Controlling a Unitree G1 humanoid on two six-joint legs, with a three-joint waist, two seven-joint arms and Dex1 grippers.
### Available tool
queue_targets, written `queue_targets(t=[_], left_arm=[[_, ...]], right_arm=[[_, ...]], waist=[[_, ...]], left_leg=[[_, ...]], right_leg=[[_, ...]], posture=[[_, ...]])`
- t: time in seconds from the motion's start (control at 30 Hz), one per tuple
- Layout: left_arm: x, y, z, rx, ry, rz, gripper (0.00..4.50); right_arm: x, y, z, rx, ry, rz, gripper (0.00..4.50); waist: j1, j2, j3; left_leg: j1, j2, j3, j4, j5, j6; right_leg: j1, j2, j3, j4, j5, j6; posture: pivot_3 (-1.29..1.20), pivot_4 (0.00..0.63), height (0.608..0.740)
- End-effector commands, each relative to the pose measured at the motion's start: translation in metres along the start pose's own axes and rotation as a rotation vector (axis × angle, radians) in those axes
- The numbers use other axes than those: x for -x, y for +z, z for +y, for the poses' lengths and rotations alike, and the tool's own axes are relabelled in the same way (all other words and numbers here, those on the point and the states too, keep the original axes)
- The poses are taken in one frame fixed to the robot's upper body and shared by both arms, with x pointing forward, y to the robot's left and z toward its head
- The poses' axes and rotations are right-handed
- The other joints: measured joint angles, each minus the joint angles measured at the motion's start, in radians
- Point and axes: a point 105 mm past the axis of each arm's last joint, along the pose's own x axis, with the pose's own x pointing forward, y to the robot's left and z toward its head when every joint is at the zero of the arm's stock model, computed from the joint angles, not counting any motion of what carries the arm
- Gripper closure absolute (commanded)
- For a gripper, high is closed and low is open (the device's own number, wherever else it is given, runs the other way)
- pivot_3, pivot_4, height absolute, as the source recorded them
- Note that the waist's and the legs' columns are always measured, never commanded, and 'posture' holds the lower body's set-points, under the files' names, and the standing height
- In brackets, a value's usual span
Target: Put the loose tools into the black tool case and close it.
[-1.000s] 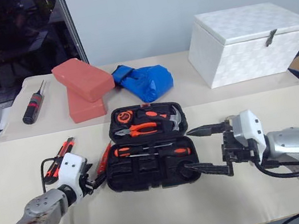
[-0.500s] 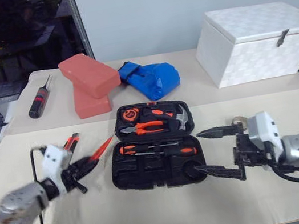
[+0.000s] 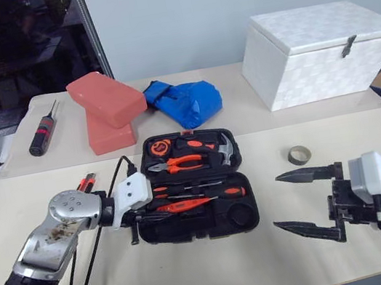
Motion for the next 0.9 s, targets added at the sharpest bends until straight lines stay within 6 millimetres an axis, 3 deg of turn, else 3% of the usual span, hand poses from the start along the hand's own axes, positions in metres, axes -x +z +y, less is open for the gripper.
queue_targets(t=[0.03, 0.37, 0.77, 0.83, 0.9], left_arm=[[0.005, -0.004, 0.011, -0.060, 0.003, 0.052, 4.01], [0.006, -0.025, 0.016, -0.084, -0.041, 0.115, 4.01], [0.000, -0.037, 0.019, -0.089, -0.062, 0.143, 4.01], [0.003, -0.032, 0.023, -0.081, -0.045, 0.122, 3.00], [0.008, -0.025, 0.026, -0.071, -0.025, 0.086, 2.44]], right_arm=[[0.003, 0.011, 0.006, 0.032, -0.015, -0.014, 0.00], [0.003, 0.011, 0.011, 0.022, -0.033, -0.009, 0.00], [0.005, 0.011, 0.012, 0.016, -0.039, 0.002, 0.00], [0.005, 0.011, 0.013, 0.015, -0.039, 0.003, 0.00], [0.005, 0.011, 0.013, 0.014, -0.041, 0.003, 0.00]], waist=[[0.001, 0.000, 0.000], [0.002, 0.000, 0.000], [0.002, 0.000, -0.001], [0.002, 0.000, -0.001], [0.001, 0.000, -0.001]], left_leg=[[0.000, 0.000, 0.000, 0.000, 0.000, 0.000], [-0.001, 0.000, 0.000, 0.001, 0.000, 0.000], [0.001, 0.000, 0.000, 0.002, 0.000, 0.000], [0.002, 0.000, 0.000, 0.003, 0.000, 0.000], [0.002, 0.000, 0.000, 0.003, 0.000, 0.000]], right_leg=[[0.000, 0.000, 0.000, 0.000, 0.000, 0.000], [0.000, -0.001, 0.000, 0.000, 0.001, 0.001], [0.003, -0.001, 0.001, 0.000, 0.001, 0.002], [0.003, -0.001, 0.001, 0.000, 0.001, 0.002], [0.004, -0.001, 0.001, 0.000, 0.001, 0.002]], posture=[[0.00, 0.150, 0.740], [0.00, 0.150, 0.740], [0.00, 0.150, 0.740], [0.00, 0.150, 0.740], [0.00, 0.150, 0.740]])
